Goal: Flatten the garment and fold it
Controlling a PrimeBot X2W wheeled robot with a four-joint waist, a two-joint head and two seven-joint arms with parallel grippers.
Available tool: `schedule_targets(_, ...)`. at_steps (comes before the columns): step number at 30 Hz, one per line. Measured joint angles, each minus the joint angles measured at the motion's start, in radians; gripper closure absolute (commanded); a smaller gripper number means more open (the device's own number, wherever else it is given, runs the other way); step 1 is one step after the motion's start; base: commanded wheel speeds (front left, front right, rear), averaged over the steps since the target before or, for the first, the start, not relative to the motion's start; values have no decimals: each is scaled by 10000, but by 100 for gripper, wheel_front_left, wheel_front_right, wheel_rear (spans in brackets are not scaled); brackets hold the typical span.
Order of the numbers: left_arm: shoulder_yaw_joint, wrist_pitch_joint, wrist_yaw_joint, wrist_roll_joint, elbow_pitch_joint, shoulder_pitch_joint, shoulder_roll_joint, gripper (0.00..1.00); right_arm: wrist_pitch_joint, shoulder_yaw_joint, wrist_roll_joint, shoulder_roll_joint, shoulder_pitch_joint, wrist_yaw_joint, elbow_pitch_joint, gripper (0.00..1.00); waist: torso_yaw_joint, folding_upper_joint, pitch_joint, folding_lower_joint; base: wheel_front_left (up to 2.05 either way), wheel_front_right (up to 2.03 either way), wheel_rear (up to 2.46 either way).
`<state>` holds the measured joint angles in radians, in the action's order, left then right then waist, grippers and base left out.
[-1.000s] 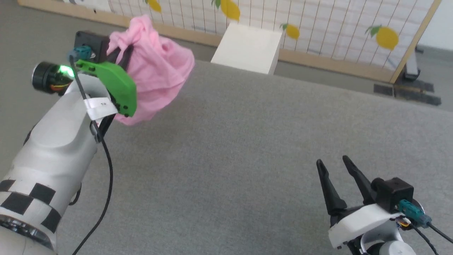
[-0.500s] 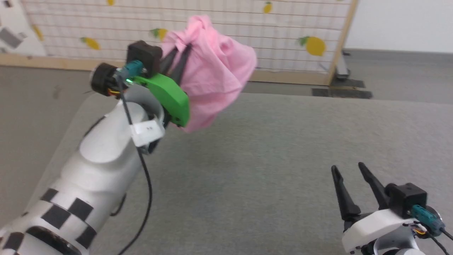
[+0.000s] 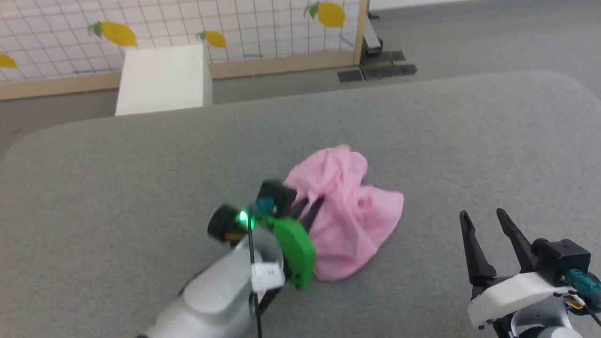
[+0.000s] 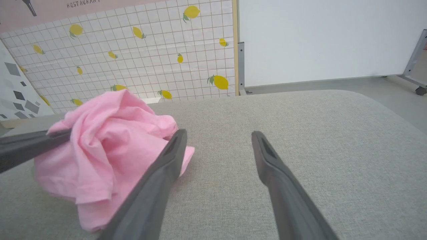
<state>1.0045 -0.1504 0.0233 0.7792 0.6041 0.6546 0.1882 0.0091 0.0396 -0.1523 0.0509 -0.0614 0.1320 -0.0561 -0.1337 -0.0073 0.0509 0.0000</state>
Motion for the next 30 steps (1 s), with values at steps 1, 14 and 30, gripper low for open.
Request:
schedule_targets(1, 86, 4, -2, 25, 121, -238, 2, 100, -21, 0, -33, -2, 2, 0, 25, 0, -56, 0, 110, 0, 0, 0, 0)
schedule_targets(14, -155, -980, 416, -439, -922, -847, 117, 0, -92, 215, -58, -2, -7, 0, 190, 0, 431, 0, 225, 0, 0, 0, 0)
schedule_targets(30, -4514, -1076, 2017, -2044, -4688, -3586, 1475, 0, 86, 353, -56, -4, -387, 0, 19, 0, 1449, -1, -944, 0, 0, 0, 0)
